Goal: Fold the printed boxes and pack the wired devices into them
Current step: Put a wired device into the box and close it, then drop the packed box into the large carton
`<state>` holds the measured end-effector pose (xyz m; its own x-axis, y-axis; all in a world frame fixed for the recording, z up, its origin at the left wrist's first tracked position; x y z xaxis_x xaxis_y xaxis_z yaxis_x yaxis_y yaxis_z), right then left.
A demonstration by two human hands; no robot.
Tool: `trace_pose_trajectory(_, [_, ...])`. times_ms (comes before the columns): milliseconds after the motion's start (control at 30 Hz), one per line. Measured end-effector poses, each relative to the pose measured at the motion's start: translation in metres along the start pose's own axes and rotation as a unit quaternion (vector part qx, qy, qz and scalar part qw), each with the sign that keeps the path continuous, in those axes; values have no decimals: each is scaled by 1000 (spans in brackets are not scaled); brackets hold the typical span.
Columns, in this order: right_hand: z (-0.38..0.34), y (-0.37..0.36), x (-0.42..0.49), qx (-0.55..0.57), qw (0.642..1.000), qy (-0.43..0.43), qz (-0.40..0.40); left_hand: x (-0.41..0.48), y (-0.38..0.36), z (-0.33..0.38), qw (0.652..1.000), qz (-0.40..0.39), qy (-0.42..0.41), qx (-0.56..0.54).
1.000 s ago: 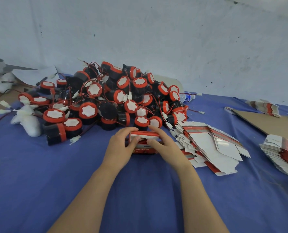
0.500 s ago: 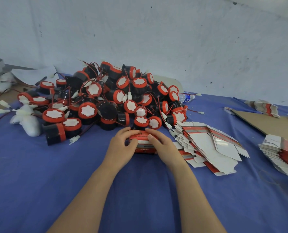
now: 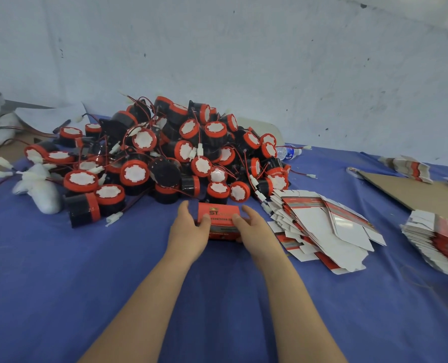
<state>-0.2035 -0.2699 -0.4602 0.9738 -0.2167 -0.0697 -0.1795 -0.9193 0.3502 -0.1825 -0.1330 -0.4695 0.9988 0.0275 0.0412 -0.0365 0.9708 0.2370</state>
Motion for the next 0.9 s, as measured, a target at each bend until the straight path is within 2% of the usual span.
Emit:
trace_pose_trajectory(100, [-4, -4, 1, -57, 998, 11, 22, 1, -5, 1, 999, -13, 14, 46])
trace_pose_trajectory(200, [-9, -8, -3, -57, 997, 11, 43, -8, -9, 7, 1000, -1, 2, 20])
trace_pose_trajectory(300, [-11, -9, -19, 43, 996, 20, 81, -21, -12, 24, 998, -3, -1, -65])
trace_pose_trajectory(400, [-22, 19, -41, 173, 974, 32, 145, -38, -30, 58, 991, -23, -54, -121])
trace_pose_trajectory(467, [-30, 60, -63, 206, 954, 55, 210, -54, -53, 88, 982, -52, -111, -145])
trace_pose_trajectory(533, [-34, 117, -96, 192, 931, 74, 301, -78, -92, 124, 970, -109, -149, -159])
trace_pose_trajectory(633, [-31, 212, -163, 154, 883, 88, 434, -141, -169, 182, 939, -217, -165, -209])
trace_pose_trajectory(733, [-23, 298, -250, 64, 808, 48, 584, -233, -245, 231, 898, -328, -174, -234])
trace_pose_trajectory(800, [-12, 342, -312, -3, 746, -12, 666, -301, -283, 252, 864, -423, -211, -172])
trace_pose_trajectory(900, [5, 379, -382, -101, 662, -147, 728, -385, -311, 261, 782, -577, -223, -75])
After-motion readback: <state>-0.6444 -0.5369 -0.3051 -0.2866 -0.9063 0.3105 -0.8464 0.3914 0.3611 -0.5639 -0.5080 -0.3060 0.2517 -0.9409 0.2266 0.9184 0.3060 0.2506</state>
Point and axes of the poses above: each hand's wrist, its own x-axis towards the middle knuckle, its own y-axis out of the back of the hand, z = x × y, the point moved 2 cm from there along x, towards the middle knuckle, and after that the axes turned 3 degrees about -x, right-handed, at the moved point
